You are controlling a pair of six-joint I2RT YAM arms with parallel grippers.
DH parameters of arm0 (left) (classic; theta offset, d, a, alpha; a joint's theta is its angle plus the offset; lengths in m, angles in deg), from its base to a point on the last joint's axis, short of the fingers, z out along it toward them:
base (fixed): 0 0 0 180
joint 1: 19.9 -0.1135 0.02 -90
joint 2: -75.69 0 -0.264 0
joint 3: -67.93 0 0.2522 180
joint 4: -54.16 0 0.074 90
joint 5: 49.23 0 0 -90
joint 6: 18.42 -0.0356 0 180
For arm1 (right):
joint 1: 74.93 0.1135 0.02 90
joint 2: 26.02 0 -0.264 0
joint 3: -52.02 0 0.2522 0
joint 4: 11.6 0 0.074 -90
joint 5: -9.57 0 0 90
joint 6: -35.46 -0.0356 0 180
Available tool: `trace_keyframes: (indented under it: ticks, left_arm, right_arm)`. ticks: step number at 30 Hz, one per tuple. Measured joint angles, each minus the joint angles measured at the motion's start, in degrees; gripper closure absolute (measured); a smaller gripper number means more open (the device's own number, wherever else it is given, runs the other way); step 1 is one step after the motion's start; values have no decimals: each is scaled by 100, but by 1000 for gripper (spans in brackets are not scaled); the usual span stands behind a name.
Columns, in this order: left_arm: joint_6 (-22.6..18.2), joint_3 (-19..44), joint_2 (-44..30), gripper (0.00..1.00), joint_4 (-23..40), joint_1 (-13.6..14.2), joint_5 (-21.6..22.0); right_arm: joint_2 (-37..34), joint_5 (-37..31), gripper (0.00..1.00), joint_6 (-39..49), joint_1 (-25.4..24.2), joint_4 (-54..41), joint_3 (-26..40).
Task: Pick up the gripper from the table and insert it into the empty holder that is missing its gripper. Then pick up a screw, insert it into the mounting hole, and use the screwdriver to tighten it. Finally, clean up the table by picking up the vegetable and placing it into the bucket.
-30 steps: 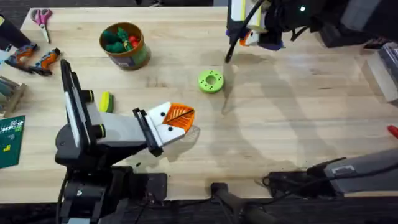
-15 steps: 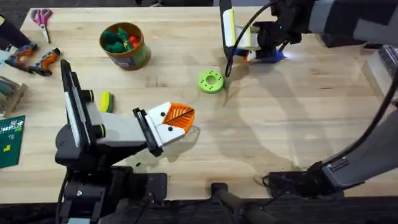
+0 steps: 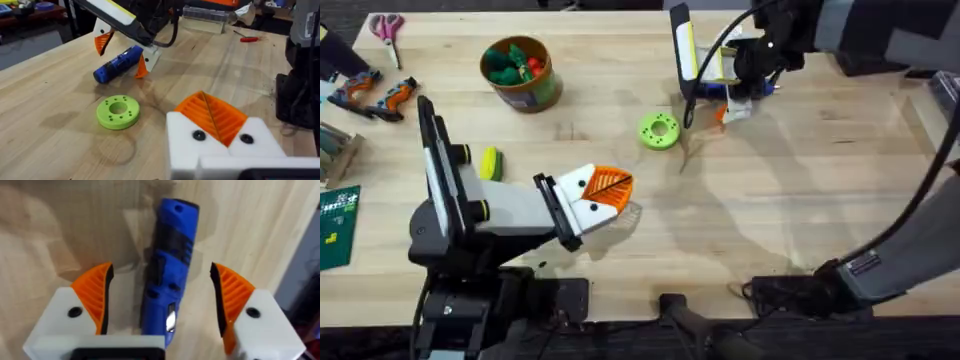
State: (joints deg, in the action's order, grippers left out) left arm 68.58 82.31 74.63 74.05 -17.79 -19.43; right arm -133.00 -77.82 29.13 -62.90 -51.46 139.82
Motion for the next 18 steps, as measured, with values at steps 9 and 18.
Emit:
trace_keyframes:
  ticks: [9, 18]
  left_arm:
    - [0, 0, 0, 997, 0, 0, 0]
    - [-14, 0, 0, 25, 2, 0, -1]
  right_arm:
    - [90, -1, 9, -1167, 82, -728, 11]
    - [868, 2, 10, -3207, 388, -1295, 11]
